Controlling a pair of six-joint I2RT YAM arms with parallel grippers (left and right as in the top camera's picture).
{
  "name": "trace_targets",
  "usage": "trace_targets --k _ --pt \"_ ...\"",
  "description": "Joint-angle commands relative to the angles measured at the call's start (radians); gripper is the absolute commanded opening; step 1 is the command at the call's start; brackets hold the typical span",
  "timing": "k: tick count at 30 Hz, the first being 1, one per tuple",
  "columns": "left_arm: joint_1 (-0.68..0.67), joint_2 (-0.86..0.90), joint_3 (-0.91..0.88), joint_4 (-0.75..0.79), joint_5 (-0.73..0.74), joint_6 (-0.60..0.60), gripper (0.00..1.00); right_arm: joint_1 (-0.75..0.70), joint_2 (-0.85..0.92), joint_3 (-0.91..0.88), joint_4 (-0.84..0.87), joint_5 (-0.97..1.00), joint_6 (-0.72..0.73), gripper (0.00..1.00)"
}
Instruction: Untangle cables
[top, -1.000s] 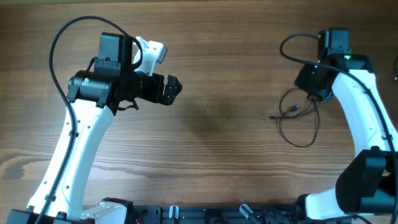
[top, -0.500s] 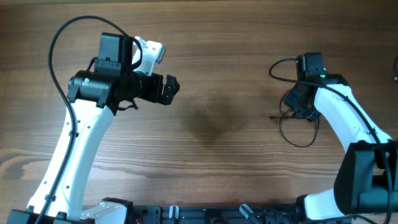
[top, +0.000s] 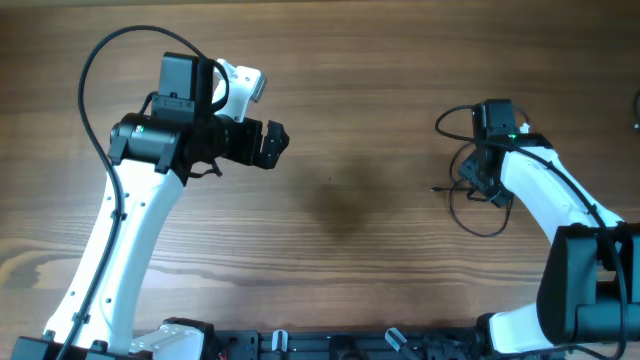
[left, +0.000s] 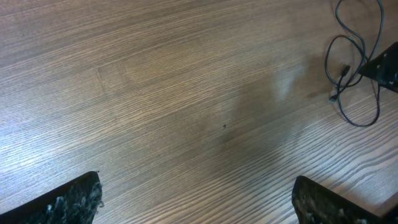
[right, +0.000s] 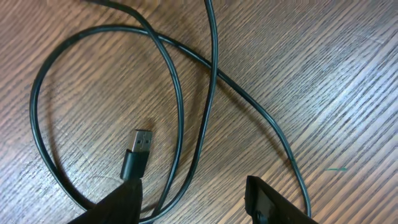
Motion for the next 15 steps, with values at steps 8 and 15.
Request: trace_targets --k 8,15 --pt "-0.004 -0.018 -0.005 -0.005 -0.006 0.016 1.0 0.003 0.074 -0.01 0.015 0.037 0.046 0.56" --pt "-0.004 -0.018 -0.005 -0.004 -0.006 0.016 1.0 0.002 0.093 -0.01 0.04 0.03 0.045 0.6"
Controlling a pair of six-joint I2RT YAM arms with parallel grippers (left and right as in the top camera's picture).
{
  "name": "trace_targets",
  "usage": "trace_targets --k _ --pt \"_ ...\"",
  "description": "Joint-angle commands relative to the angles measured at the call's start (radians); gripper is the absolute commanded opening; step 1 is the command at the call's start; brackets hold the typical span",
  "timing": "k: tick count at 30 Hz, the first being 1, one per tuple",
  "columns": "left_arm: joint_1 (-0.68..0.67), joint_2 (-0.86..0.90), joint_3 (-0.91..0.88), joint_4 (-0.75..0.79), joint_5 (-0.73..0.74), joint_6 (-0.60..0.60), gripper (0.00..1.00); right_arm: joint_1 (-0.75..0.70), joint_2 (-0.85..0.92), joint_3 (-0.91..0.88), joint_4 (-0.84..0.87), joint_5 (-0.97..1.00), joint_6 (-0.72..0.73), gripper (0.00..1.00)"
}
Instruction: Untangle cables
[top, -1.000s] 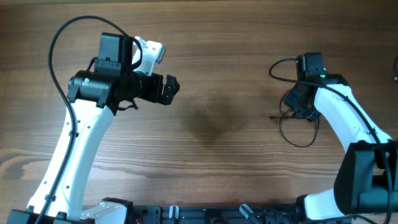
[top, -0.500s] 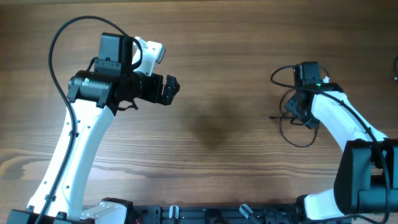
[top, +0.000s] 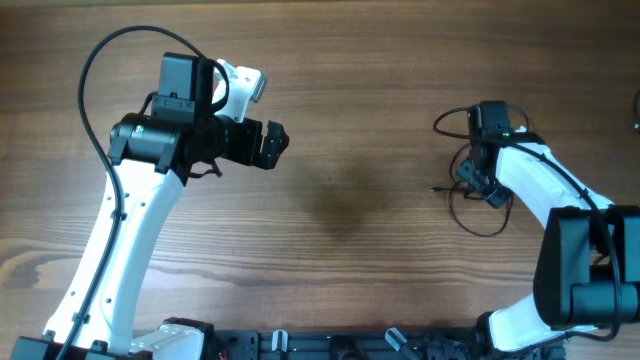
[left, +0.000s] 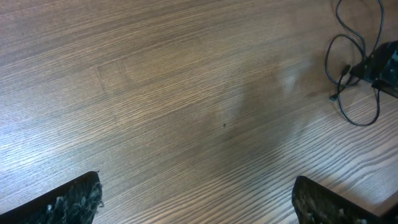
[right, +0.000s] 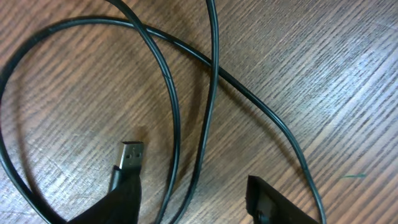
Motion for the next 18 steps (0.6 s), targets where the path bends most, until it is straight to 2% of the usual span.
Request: trace_targets --k 1,9,11,12,13,18 --pt "-0.005 -0.018 -0.005 0.0 -0.006 0.016 1.0 0.002 0.029 -0.01 0.005 0.02 0.015 0.6" --pt "-0.004 -0.018 -0.005 -0.015 -0.007 0.017 1.0 0.002 0.076 -0.01 0.014 0.016 0.015 0.58" --pt "-0.004 -0.018 -0.005 -0.015 -0.018 0.016 1.0 0.002 0.076 -0.01 0.02 0.002 0.014 0.41" --pt "-0.004 -0.018 -0.005 -0.015 -0.025 0.016 1.0 0.002 0.076 -0.01 0.024 -0.008 0.015 0.25" --pt "-0.004 -0.018 -0.005 -0.016 -0.025 0.016 1.0 0.002 0.076 -0.01 0.031 -0.027 0.014 0.04" --pt "-0.005 -0.018 -0.005 -0.016 -0.025 0.016 1.0 0.002 0.075 -0.008 0.087 -0.121 0.0 0.04"
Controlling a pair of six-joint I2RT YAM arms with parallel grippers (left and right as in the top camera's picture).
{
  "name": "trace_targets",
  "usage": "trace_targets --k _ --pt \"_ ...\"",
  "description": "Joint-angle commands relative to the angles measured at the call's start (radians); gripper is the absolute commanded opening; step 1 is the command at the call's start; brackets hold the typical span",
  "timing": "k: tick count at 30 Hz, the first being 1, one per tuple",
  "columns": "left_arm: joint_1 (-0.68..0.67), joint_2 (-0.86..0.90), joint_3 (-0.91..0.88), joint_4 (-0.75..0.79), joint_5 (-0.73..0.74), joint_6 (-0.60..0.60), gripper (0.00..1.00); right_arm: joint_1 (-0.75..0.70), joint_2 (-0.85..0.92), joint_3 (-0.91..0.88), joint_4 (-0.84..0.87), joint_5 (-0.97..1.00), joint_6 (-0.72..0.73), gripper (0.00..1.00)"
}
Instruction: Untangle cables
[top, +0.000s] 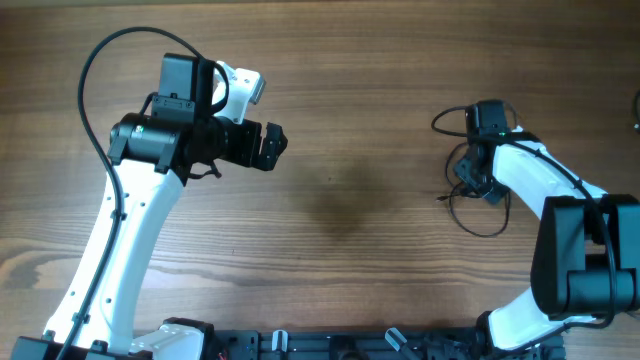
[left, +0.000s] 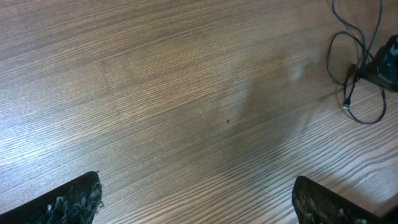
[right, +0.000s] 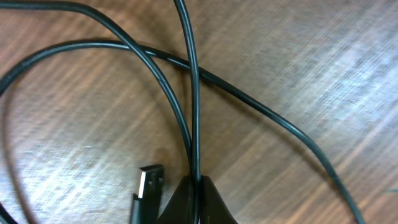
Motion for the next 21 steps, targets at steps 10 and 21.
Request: trace_targets --k 10,21 --pt "-0.004 -0.018 -0.005 0.0 -0.009 0.016 1.0 0.002 -0.19 0.098 -0.04 -0.235 -0.209 0.04" --pt "-0.005 -0.018 -0.005 -0.013 0.03 0.01 1.0 0.002 -0.579 0.119 -0.201 -0.187 -0.314 0.04"
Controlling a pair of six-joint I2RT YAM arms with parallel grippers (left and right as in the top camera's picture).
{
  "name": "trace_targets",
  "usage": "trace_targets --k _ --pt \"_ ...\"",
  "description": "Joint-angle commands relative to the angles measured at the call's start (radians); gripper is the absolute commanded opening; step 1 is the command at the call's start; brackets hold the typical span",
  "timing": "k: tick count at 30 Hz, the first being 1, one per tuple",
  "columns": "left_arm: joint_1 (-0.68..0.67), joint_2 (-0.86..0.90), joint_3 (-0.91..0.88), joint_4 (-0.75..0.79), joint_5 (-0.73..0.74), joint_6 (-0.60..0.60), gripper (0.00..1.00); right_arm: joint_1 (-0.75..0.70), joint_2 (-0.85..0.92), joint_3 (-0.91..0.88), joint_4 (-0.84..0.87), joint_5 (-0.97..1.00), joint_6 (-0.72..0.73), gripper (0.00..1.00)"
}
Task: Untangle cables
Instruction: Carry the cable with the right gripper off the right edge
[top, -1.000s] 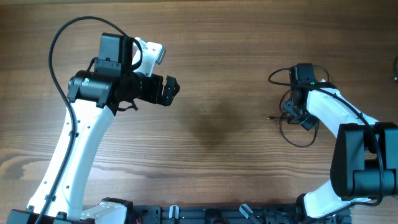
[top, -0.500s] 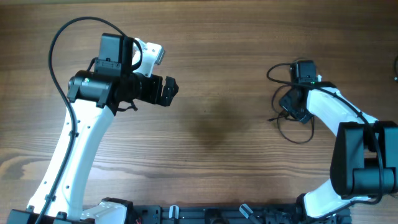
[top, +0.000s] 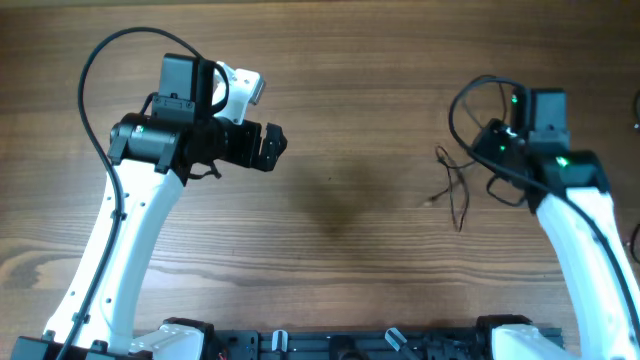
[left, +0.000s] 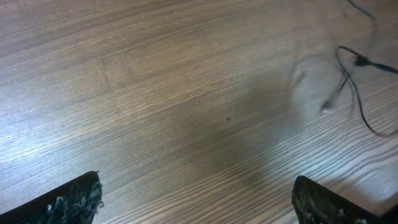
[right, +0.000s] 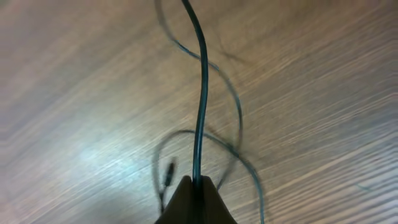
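Observation:
A thin black cable (top: 457, 190) hangs partly off the wooden table at the right, its loops blurred and its plug end (top: 430, 203) low at the left. My right gripper (top: 497, 141) is raised above the table and shut on one strand of the cable (right: 200, 93), which runs straight up from the closed fingertips (right: 198, 186). The left gripper (top: 272, 145) hovers open at the left centre, far from the cable. In the left wrist view its open gripper (left: 196, 205) holds nothing, and the cable (left: 351, 81) shows at the upper right.
The bare wooden table (top: 340, 200) spreads between the two arms. A black rail (top: 330, 345) with the arm bases runs along the front edge. A small dark object (top: 636, 110) sits at the right edge.
My right gripper, shut on the strand, has gone up and to the right. Most of the cable has left the table and dangles below it. The left arm has not moved.
The right gripper was open over the cable's loops beside the USB plug, then closer to them. It then stood shut on one strand on the table. Now it holds that strand high with the loops hanging. The left gripper stayed open throughout.

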Motion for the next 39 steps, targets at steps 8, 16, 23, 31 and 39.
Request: trace_targets --k 8,16,23,31,39 --pt "-0.005 -0.018 -0.005 -0.039 0.046 0.004 1.0 0.002 -0.117 0.028 -0.07 0.14 -0.092 0.04" --pt "-0.005 -0.018 -0.005 -0.044 0.053 -0.014 1.0 0.002 -0.117 0.128 -0.064 0.225 -0.138 0.04" --pt "-0.005 -0.018 -0.005 -0.038 0.053 -0.014 1.0 -0.088 -0.074 0.283 0.062 0.222 -0.248 0.04" --pt "-0.005 -0.018 -0.005 -0.01 0.1 -0.014 1.0 -0.275 0.189 0.608 0.05 0.222 -0.301 0.04" --pt "-0.005 -0.018 -0.005 0.008 0.101 -0.014 1.0 -0.422 0.508 0.859 0.149 0.218 -0.317 0.04"
